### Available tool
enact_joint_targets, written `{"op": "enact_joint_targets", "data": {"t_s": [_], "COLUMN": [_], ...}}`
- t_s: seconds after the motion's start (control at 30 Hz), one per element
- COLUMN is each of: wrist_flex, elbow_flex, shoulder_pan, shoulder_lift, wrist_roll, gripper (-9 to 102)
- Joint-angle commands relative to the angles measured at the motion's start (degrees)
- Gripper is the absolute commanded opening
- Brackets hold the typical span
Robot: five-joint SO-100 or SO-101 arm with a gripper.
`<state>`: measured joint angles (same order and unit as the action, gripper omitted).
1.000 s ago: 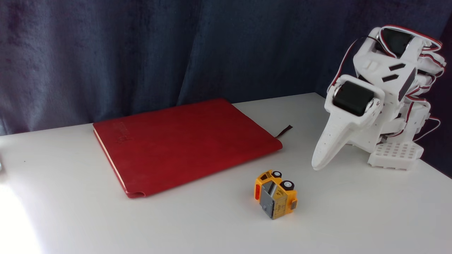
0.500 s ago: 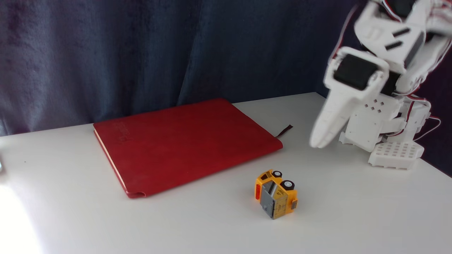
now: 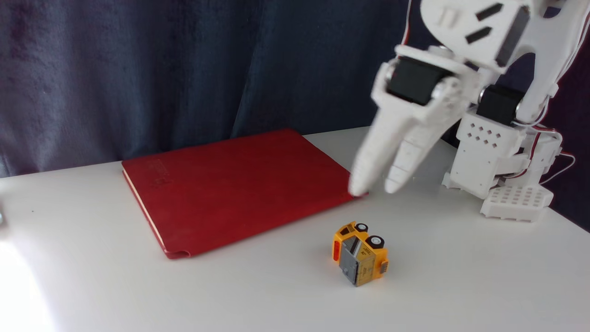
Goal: Grasp a toy truck onto the red notebook.
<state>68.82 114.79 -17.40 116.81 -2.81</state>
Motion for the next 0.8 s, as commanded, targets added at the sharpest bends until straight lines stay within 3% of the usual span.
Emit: {"op": "enact_joint_targets", "data": {"t_s": [0.0,0.27,0.6,0.77], "wrist_flex": [-4.8,-17.7,-6.6,-4.2], "elbow_flex": [1.3,13.8,-1.3,-3.0], "shoulder_pan": [2.4,9.1,5.4,3.8], "shoulder_lift": [1.2,7.3,-16.7,-17.8], "wrist_roll": [2.5,4.1,4.8,3.7], "gripper": [24,22,34,35]}}
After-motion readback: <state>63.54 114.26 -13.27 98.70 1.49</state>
